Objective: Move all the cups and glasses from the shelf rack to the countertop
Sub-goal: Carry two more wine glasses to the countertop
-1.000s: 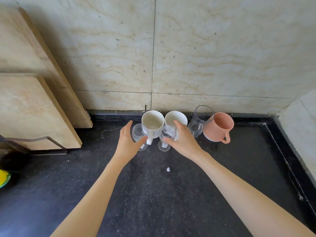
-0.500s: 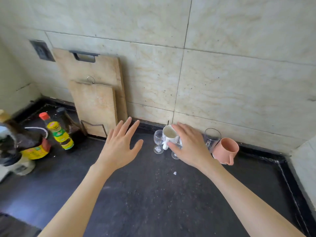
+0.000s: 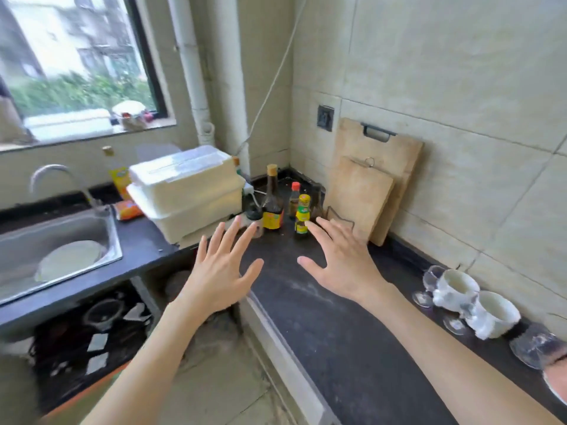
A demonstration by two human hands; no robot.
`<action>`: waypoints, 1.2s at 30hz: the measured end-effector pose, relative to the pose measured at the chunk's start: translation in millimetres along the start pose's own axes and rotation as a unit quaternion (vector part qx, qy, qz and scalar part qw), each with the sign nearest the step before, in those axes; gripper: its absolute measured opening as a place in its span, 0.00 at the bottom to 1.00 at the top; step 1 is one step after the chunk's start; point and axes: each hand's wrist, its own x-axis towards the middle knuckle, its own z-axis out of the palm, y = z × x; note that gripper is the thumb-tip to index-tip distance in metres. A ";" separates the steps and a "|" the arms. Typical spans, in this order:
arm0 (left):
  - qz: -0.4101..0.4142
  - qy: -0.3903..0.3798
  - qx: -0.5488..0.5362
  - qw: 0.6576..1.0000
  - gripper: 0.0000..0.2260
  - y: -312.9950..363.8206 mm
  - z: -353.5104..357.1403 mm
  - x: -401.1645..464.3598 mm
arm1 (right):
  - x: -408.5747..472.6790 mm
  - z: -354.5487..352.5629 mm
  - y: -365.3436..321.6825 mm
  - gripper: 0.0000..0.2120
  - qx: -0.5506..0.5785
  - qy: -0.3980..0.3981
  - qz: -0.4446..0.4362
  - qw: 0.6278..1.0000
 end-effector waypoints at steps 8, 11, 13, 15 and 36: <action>-0.160 0.068 0.046 0.984 0.28 -165.7 -115.2 -146.5 | 40.4 39.1 -242.8 0.33 0.039 -0.017 -0.194 0.980; -0.200 0.086 0.068 0.974 0.28 -228.4 -161.2 -207.7 | 48.7 53.1 -339.4 0.33 0.052 -0.010 -0.256 0.965; -0.226 0.103 0.086 0.965 0.28 -270.0 -194.2 -247.6 | 53.2 61.7 -403.6 0.32 0.070 -0.003 -0.289 0.955; -0.261 0.119 0.108 0.952 0.28 -308.1 -225.5 -287.6 | 54.7 71.1 -466.9 0.32 0.088 -0.002 -0.319 0.944; -0.464 0.144 0.150 0.861 0.28 -613.5 -364.0 -411.2 | 174.9 173.3 -872.6 0.31 0.197 -0.036 -0.471 0.859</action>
